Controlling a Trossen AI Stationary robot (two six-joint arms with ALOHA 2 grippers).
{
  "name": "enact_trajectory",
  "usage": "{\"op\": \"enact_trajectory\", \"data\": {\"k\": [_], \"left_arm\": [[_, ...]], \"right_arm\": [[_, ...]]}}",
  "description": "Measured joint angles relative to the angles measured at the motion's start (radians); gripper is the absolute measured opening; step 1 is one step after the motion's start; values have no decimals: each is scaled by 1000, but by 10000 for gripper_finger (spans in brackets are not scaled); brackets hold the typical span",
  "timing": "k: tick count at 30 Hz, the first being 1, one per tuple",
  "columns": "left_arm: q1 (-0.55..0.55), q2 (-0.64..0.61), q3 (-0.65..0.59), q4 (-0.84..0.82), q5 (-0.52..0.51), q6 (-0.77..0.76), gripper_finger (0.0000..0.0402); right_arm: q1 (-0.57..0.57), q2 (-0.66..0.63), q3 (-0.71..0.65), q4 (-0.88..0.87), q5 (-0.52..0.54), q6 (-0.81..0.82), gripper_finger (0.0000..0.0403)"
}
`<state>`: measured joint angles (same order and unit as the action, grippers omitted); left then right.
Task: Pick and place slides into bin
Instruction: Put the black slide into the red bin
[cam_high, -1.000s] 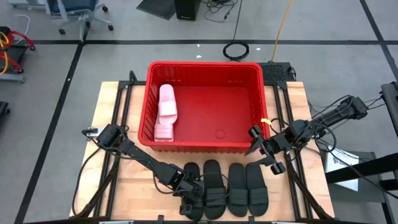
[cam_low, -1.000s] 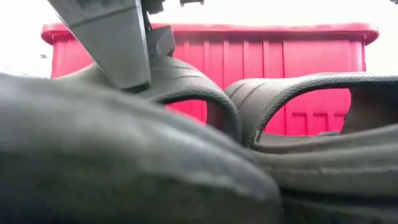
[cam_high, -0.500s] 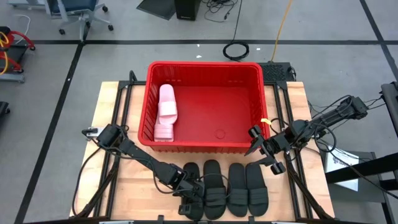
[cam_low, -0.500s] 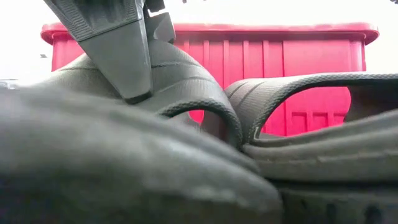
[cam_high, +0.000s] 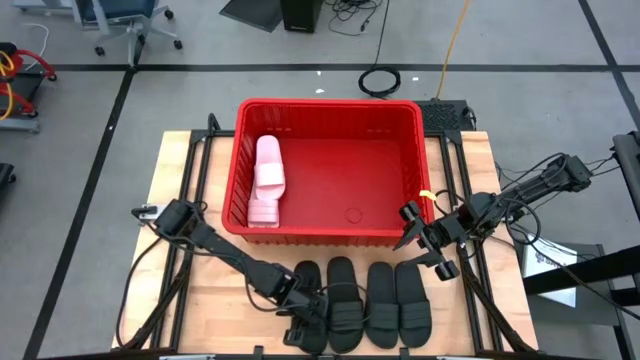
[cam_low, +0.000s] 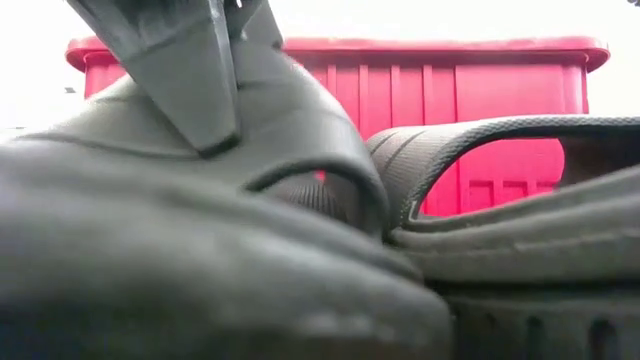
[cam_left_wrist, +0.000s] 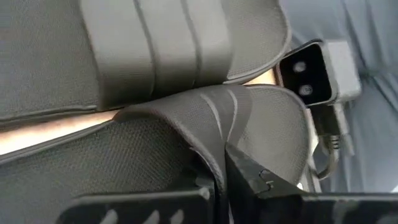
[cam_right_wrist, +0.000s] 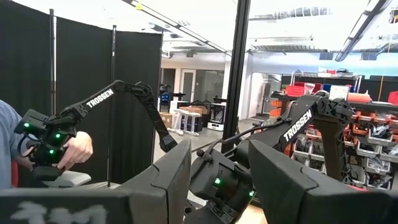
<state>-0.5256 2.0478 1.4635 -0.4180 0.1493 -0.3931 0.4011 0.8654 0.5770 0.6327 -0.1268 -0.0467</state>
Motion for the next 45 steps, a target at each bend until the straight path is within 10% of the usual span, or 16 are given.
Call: {"op": "enact_trajectory", "data": {"k": [29,45], "left_arm": [[-53,-222,-2,-28,-147,258,18],[61,-582,-1,-138,-187,448,23]], "right_arm": [[0,0,0,-22,49,-18,150],[0,0,0,-40,59,-31,150]]}}
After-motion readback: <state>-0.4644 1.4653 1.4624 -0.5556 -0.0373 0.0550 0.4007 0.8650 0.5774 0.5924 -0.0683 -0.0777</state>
